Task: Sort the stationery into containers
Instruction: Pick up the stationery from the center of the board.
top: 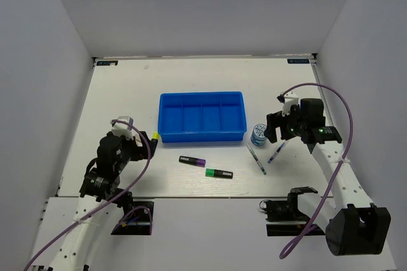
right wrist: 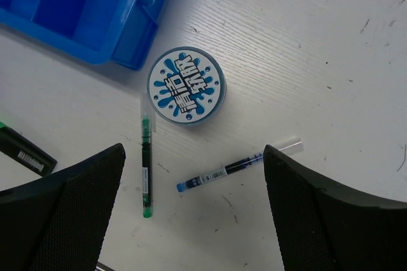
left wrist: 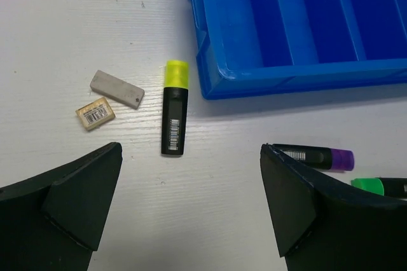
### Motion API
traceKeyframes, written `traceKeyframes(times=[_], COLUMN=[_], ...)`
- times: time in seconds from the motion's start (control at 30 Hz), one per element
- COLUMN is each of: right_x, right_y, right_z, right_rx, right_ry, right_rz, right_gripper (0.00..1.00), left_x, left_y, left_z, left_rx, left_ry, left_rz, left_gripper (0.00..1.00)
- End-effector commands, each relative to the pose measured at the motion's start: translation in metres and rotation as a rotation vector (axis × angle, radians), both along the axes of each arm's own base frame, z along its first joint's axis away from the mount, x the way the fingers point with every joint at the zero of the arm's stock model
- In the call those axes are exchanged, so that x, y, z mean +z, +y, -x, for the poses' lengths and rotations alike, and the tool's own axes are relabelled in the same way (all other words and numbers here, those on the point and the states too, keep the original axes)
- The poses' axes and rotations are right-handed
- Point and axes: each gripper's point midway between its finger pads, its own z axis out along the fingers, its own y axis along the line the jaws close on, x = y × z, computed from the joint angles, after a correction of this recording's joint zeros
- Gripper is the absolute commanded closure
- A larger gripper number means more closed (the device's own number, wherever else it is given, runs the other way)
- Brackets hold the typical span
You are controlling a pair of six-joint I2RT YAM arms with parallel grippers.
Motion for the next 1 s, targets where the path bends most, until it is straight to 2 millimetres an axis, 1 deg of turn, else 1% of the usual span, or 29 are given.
traceKeyframes(times=[0.0, 0.13, 0.27, 0.3, 0.33, 0.37, 0.4, 0.43, 0.47, 0.5, 0.53, 0.57, 0.6, 0.63, 0.67, 0.7, 0.73, 0.77, 0.8, 0.83, 0.87, 0.9, 0.93, 0.97], right_x=[0.014, 0.016, 0.018, 0.019, 0.020, 0.020, 0.026, 0.026, 0.030, 0.035, 0.041, 0.053, 0.055, 0.070, 0.070, 0.072, 0.071, 0.057, 0.056, 0.050, 0.045, 0.040, 0.039, 0.040], right_y=[0.003, 0.007, 0.013, 0.013, 0.017, 0.020, 0.022, 0.023, 0.023, 0.025, 0.026, 0.028, 0.029, 0.033, 0.036, 0.037, 0.038, 0.038, 0.037, 0.031, 0.029, 0.028, 0.026, 0.026], right_z=[-0.002, 0.002, 0.007, 0.008, 0.010, 0.014, 0.014, 0.014, 0.012, 0.012, 0.011, 0.010, 0.009, 0.006, 0.006, 0.005, -0.001, 0.001, -0.005, -0.007, -0.005, -0.004, -0.002, -0.003], right_rx=[0.028, 0.050, 0.092, 0.098, 0.117, 0.142, 0.160, 0.158, 0.139, 0.132, 0.134, 0.131, 0.116, 0.128, 0.127, 0.111, 0.105, 0.072, 0.067, 0.041, 0.047, 0.038, 0.030, 0.035], right_ry=[-0.036, -0.042, -0.055, -0.063, -0.067, -0.069, -0.106, -0.107, -0.114, -0.113, -0.113, -0.125, -0.107, -0.115, -0.093, -0.078, -0.078, -0.032, -0.056, -0.061, -0.056, -0.048, -0.045, -0.061], right_rz=[-0.011, -0.025, -0.048, -0.049, -0.062, -0.074, -0.075, -0.075, -0.093, -0.110, -0.119, -0.129, -0.147, -0.162, -0.183, -0.204, -0.217, -0.238, -0.236, -0.203, -0.184, -0.177, -0.170, -0.171], right_gripper=[0.10, 0.10, 0.10, 0.10, 0.11, 0.23, 0.93, 1.00, 1.00, 1.00, 1.00, 0.60, 0.10, 0.09, 0.09, 0.25, 0.53, 0.80, 0.98, 1.00, 1.00, 1.00, 0.89, 0.87], left_x=[0.009, 0.005, 0.007, 0.005, 0.005, 0.004, 0.000, -0.002, -0.005, -0.006, -0.005, -0.010, -0.005, -0.018, -0.013, -0.007, -0.015, -0.018, -0.022, -0.018, -0.026, -0.035, -0.033, -0.040], left_y=[-0.004, -0.002, 0.000, 0.000, 0.000, -0.001, 0.000, 0.010, 0.015, 0.022, 0.024, 0.042, 0.045, 0.048, 0.054, 0.057, 0.056, 0.059, 0.064, 0.066, 0.062, 0.064, 0.062, 0.057], left_z=[-0.002, -0.002, -0.002, -0.002, -0.003, -0.003, -0.004, -0.006, -0.006, -0.010, -0.011, -0.008, -0.011, -0.013, -0.016, -0.020, -0.026, -0.026, -0.024, -0.033, -0.037, -0.035, -0.041, -0.042], left_rx=[-0.020, -0.007, 0.005, 0.004, 0.001, 0.002, 0.004, 0.078, 0.106, 0.149, 0.195, 0.288, 0.336, 0.374, 0.425, 0.454, 0.484, 0.531, 0.571, 0.605, 0.657, 0.689, 0.724, 0.737], left_ry=[-0.017, 0.001, 0.002, 0.010, 0.008, 0.015, 0.030, 0.044, 0.065, 0.092, 0.110, 0.160, 0.170, 0.245, 0.251, 0.257, 0.330, 0.363, 0.406, 0.428, 0.471, 0.523, 0.524, 0.556], left_rz=[0.009, 0.004, 0.007, 0.002, 0.001, 0.001, -0.005, -0.016, -0.023, -0.047, -0.028, -0.081, -0.067, -0.084, -0.092, -0.086, -0.094, -0.078, -0.073, -0.054, 0.001, 0.000, 0.042, 0.073], left_gripper=[0.00, 0.00, 0.00, 0.06, 0.17, 0.62, 0.84, 1.00, 1.00, 1.00, 1.00, 0.82, 0.68, 0.58, 0.53, 0.44, 0.40, 0.35, 0.33, 0.35, 0.38, 0.44, 0.44, 0.44])
